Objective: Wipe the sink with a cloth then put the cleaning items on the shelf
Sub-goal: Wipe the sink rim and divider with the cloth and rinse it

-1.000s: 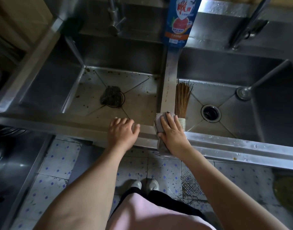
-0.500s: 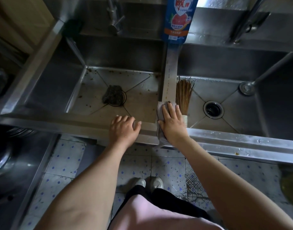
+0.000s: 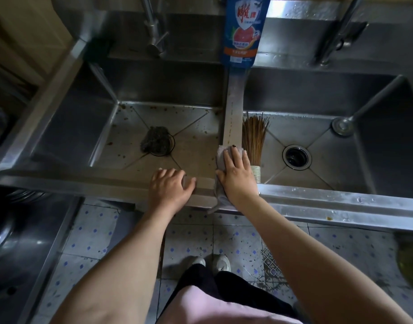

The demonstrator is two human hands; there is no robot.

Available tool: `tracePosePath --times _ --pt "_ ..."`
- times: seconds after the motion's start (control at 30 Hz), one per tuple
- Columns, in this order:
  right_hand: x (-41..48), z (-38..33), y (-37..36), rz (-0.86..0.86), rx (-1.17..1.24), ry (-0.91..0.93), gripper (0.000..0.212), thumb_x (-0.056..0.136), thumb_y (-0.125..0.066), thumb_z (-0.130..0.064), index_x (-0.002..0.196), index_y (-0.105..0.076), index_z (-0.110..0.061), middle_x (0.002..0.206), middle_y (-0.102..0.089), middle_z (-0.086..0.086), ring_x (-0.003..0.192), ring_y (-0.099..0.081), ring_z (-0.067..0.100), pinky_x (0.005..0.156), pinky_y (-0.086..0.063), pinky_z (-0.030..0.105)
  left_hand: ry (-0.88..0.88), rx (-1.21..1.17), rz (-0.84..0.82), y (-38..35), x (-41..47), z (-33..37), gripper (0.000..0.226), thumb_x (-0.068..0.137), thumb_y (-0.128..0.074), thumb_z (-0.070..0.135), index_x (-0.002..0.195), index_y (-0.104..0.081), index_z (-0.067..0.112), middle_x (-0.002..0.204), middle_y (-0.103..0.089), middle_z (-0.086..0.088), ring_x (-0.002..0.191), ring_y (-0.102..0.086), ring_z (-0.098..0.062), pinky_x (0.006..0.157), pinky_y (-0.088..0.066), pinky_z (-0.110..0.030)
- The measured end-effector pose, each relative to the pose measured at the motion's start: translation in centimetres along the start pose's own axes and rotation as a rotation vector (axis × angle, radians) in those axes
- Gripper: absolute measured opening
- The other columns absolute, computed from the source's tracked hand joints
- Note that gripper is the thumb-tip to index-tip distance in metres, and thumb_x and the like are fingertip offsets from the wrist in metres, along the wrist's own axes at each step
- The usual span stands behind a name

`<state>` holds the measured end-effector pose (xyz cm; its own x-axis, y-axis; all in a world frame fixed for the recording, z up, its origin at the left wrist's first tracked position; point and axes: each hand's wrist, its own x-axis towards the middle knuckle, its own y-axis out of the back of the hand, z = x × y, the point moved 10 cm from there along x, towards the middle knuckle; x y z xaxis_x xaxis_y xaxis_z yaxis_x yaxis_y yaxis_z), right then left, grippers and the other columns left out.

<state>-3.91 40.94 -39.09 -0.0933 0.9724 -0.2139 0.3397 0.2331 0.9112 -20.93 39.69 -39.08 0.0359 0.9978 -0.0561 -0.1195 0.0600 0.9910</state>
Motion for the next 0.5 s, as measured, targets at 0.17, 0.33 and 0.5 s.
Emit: tracePosePath --times 0.17,0.33,0.5 --pt "-1.2 0.1 0.7 0.036 0.076 0.027 0.049 0.1 -0.035 -0.025 0.147 -0.022 -0.015 0.157 -0.011 0.003 0.145 -0.005 0.032 0.117 -0.016 0.039 0.017 0.006 -0.062 -0.3 -0.1 0.0 0.046 0.086 -0.037 0.059 0.103 -0.06 0.023 0.112 -0.063 -0.002 0.109 -0.05 -0.025 0.101 -0.028 -0.038" --pt "-2.9 0.9 1.8 0.093 0.198 0.018 0.042 0.098 -0.041 -0.02 0.139 -0.039 -0.017 0.152 -0.026 0.0 0.137 -0.028 0.027 0.106 -0.035 0.037 0.025 -0.074 -0.158 -0.3 0.0 0.0 0.05 0.089 -0.03 0.06 0.111 -0.058 0.026 0.121 -0.058 0.001 0.117 -0.044 -0.022 0.104 -0.022 -0.035" --pt "-2.8 2.1 2.9 0.11 0.411 0.011 0.041 0.096 -0.048 -0.021 0.137 -0.046 -0.016 0.149 -0.035 0.001 0.134 -0.037 0.021 0.103 -0.032 0.024 0.077 -0.142 -0.221 0.0 0.2 -0.2 0.049 0.093 -0.024 0.055 0.101 -0.061 0.023 0.117 -0.06 -0.001 0.114 -0.046 -0.023 0.101 -0.025 -0.034"
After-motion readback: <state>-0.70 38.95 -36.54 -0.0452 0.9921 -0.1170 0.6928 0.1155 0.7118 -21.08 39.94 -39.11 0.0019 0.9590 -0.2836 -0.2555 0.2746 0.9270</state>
